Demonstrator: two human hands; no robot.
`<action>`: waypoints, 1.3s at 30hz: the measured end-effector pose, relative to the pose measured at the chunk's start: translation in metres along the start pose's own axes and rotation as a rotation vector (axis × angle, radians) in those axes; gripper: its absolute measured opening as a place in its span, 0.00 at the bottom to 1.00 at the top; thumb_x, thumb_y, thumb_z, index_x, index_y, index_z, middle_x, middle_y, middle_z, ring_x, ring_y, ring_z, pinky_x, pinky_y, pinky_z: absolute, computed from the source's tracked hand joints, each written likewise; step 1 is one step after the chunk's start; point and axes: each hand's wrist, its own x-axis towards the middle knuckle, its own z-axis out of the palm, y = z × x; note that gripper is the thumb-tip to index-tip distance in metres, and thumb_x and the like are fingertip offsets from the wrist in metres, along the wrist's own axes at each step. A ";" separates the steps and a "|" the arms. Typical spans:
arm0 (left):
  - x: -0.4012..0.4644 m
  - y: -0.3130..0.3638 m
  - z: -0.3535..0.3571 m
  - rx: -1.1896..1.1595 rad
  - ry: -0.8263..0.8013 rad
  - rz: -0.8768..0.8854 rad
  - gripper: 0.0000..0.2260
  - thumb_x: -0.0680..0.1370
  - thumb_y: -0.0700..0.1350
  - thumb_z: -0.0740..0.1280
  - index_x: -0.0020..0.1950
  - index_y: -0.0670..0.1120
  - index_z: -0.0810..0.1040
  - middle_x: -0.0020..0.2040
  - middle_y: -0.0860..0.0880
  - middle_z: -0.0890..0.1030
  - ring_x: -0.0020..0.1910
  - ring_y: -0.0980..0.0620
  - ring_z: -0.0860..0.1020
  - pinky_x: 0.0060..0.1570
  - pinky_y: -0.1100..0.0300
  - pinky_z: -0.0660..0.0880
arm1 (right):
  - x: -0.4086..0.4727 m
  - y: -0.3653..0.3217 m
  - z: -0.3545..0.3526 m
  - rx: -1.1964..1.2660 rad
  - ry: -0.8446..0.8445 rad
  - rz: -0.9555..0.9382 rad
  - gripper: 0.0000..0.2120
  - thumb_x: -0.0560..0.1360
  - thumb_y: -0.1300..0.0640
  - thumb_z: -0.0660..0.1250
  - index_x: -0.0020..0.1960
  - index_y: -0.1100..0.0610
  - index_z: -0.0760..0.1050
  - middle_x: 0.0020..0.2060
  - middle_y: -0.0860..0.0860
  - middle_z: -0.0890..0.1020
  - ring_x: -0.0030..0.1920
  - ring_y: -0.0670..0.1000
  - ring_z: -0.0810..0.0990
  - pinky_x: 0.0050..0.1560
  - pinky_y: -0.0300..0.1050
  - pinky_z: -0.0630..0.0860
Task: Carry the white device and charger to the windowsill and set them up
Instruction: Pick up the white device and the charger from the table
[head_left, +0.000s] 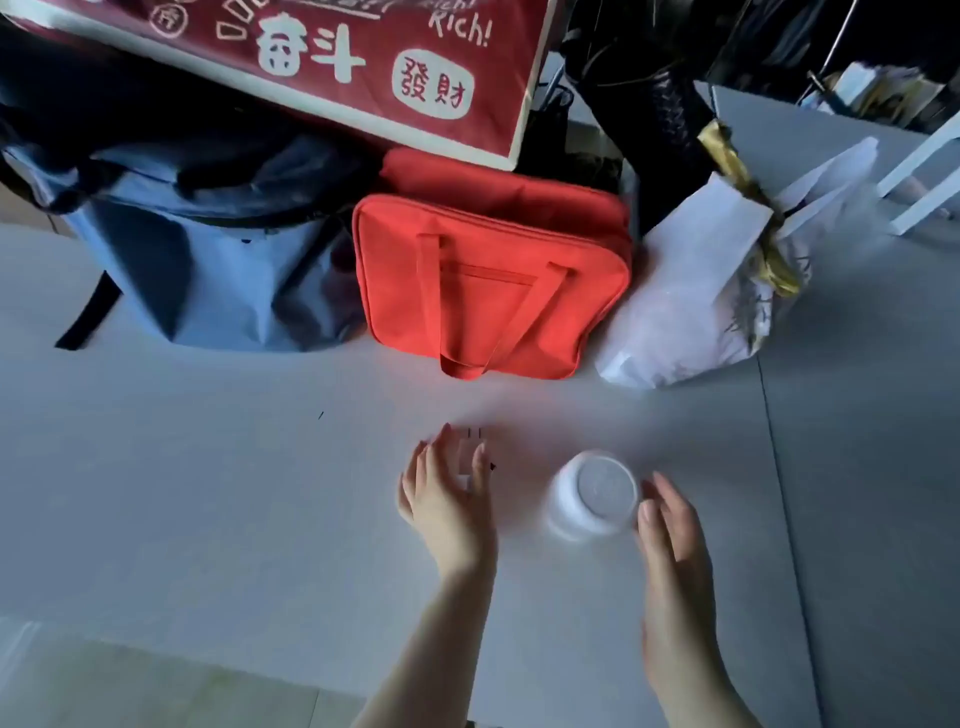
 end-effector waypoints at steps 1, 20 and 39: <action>0.001 -0.002 0.003 0.069 0.020 0.032 0.20 0.73 0.61 0.62 0.59 0.51 0.78 0.61 0.51 0.78 0.63 0.46 0.72 0.63 0.51 0.63 | 0.001 0.003 0.002 0.009 -0.013 -0.003 0.26 0.69 0.47 0.63 0.67 0.48 0.68 0.63 0.47 0.76 0.60 0.30 0.73 0.53 0.24 0.69; -0.003 0.013 -0.020 -0.530 -0.086 -0.213 0.03 0.80 0.49 0.60 0.50 0.50 0.70 0.42 0.54 0.81 0.29 0.55 0.77 0.26 0.62 0.70 | 0.024 0.038 0.026 -0.160 -0.076 -0.181 0.34 0.59 0.55 0.81 0.62 0.54 0.71 0.57 0.50 0.79 0.57 0.46 0.78 0.58 0.36 0.73; 0.006 0.045 -0.118 -0.558 0.061 -0.282 0.21 0.79 0.58 0.59 0.51 0.38 0.74 0.46 0.52 0.85 0.28 0.55 0.69 0.35 0.56 0.68 | 0.005 -0.048 0.088 -0.072 -0.290 -0.263 0.30 0.59 0.43 0.76 0.58 0.51 0.74 0.55 0.49 0.82 0.56 0.49 0.81 0.60 0.52 0.76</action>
